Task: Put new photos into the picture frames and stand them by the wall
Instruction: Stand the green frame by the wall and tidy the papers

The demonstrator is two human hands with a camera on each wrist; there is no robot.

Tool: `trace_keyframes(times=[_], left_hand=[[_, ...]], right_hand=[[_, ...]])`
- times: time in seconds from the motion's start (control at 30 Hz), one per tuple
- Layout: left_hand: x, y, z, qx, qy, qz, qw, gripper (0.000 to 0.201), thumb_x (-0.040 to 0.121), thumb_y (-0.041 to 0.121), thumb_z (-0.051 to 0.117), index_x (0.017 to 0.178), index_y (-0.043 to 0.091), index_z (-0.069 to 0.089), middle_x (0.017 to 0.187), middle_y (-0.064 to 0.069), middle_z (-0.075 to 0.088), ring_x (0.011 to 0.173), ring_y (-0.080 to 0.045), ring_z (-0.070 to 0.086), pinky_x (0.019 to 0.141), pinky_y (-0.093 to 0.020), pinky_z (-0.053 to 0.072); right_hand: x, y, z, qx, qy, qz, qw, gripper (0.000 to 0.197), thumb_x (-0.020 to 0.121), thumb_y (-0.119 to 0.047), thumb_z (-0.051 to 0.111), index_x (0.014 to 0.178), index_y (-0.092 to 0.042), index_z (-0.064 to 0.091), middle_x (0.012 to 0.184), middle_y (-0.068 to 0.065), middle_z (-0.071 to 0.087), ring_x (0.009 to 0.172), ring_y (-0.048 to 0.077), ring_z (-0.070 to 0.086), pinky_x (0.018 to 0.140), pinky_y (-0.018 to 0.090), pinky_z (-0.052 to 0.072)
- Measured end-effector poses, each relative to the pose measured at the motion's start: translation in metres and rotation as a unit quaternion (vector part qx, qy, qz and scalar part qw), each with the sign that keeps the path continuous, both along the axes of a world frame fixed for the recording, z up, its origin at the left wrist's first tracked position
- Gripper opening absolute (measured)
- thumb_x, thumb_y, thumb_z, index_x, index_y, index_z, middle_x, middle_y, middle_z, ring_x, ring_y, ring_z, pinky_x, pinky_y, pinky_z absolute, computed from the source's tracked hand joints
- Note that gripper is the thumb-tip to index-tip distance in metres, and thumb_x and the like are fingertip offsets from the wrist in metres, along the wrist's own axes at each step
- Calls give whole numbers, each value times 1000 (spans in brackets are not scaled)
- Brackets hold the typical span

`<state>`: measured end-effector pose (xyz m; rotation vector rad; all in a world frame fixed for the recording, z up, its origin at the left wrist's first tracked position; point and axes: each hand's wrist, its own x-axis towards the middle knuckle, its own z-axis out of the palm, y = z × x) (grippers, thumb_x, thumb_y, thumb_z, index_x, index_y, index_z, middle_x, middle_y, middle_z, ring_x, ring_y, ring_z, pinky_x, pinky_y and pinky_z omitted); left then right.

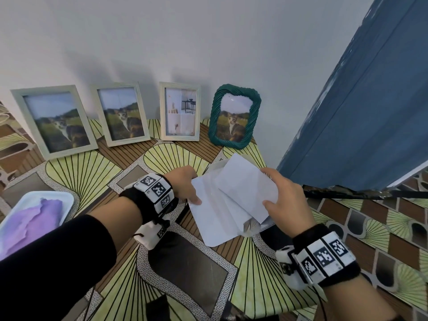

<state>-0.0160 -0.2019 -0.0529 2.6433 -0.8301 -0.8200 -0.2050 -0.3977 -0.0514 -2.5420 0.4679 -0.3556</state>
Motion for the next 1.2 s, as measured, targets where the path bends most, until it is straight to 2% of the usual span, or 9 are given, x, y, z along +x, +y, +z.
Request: trace_keyframes(times=[0.1, 0.2, 0.27, 0.53, 0.7, 0.9, 1.0, 1.1, 1.2], left_hand=[[6, 14, 1, -35, -29, 35, 998, 44, 71, 26, 84, 108, 12, 64, 105, -2, 66, 92, -20, 59, 77, -29, 46], [13, 34, 3, -53, -64, 64, 994, 63, 72, 26, 83, 128, 15, 56, 126, -1, 55, 110, -21, 52, 87, -28, 39], [17, 49, 7, -69, -77, 81, 991, 65, 73, 25, 82, 131, 17, 54, 130, 0, 53, 113, -19, 50, 91, -29, 39], [13, 101, 30, -150, -109, 108, 977, 60, 78, 20, 79, 132, 19, 55, 126, 4, 56, 115, -17, 51, 96, -34, 44], [0, 125, 36, -226, -97, 104, 964, 43, 80, 18, 78, 116, 33, 60, 110, 13, 64, 100, -11, 63, 84, -32, 54], [-12, 143, 32, -274, -80, 94, 954, 42, 82, 19, 76, 117, 36, 61, 100, 19, 68, 90, -1, 66, 81, -29, 58], [-18, 148, 33, -299, -71, 78, 948, 41, 82, 16, 75, 112, 40, 59, 102, 23, 66, 91, 2, 65, 77, -20, 58], [-27, 150, 35, -326, -101, 66, 938, 45, 82, 13, 75, 111, 41, 53, 105, 38, 57, 96, 8, 59, 76, -10, 53], [-30, 154, 33, -361, -100, 85, 923, 37, 84, 11, 73, 110, 34, 59, 103, 20, 64, 95, -5, 63, 75, -25, 58]], right_hand=[[-3, 0, 1, 6, 1, -1, 1000, 72, 77, 6, 65, 137, -28, 45, 119, 1, 60, 104, 9, 50, 88, 22, 42], [-3, 0, 1, -3, 11, -1, 1000, 71, 77, 5, 64, 137, -29, 44, 119, 0, 60, 104, 11, 50, 88, 23, 42], [-2, 0, 1, -9, 25, -4, 1000, 72, 78, 4, 64, 137, -30, 42, 121, 1, 59, 108, 15, 52, 89, 26, 44], [1, 9, 13, -44, 95, -7, 995, 64, 86, -20, 63, 142, -28, 33, 114, 2, 53, 106, 23, 53, 84, 40, 51], [9, 38, 24, -96, -2, 11, 995, 52, 92, -34, 58, 139, -24, 40, 129, -2, 49, 120, 17, 46, 95, 34, 45], [43, 104, 32, 90, -112, 88, 986, 37, 90, -30, 63, 127, -27, 59, 109, -13, 63, 104, 0, 55, 92, 24, 47], [64, 129, 26, 180, -53, 114, 976, 48, 91, -32, 62, 137, -29, 48, 123, -11, 58, 113, 3, 52, 97, 27, 44], [79, 141, 15, 254, 17, 150, 955, 45, 91, -32, 62, 131, -34, 41, 124, -13, 58, 113, 8, 56, 97, 37, 50], [87, 146, 5, 300, 14, 140, 944, 36, 93, -23, 61, 121, -34, 43, 116, -14, 62, 109, 11, 62, 93, 40, 54]])
